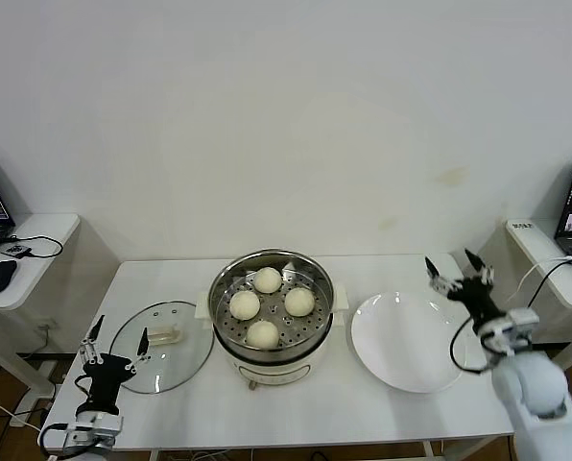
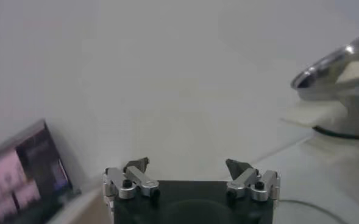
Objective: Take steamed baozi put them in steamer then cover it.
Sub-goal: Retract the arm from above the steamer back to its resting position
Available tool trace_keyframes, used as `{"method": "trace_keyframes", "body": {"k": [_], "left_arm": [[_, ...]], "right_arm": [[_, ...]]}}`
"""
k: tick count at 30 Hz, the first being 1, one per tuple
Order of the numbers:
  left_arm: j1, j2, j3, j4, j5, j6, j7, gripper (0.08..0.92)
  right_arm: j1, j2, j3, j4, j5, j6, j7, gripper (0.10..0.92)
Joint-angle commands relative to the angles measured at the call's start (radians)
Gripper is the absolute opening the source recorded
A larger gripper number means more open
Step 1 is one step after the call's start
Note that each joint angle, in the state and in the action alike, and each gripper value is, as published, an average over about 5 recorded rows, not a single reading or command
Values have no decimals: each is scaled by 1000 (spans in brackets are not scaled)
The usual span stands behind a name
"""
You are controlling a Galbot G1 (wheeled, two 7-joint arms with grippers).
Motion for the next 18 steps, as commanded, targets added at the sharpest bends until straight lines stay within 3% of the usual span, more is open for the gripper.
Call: {"method": "trace_keyframes", "body": {"k": [1, 8, 18], "left_arm": [[-22, 106, 78, 145, 687, -123, -172, 823], [-64, 140, 212, 230, 890, 72, -288, 823], [-158, 110, 268, 341, 903, 272, -220, 823]], "right_arm": [[-235, 133, 115, 26, -22, 82, 48, 823], [-256, 163, 108, 48, -83, 88, 56, 823], [-282, 173, 127, 60, -100, 95, 55, 823]]}}
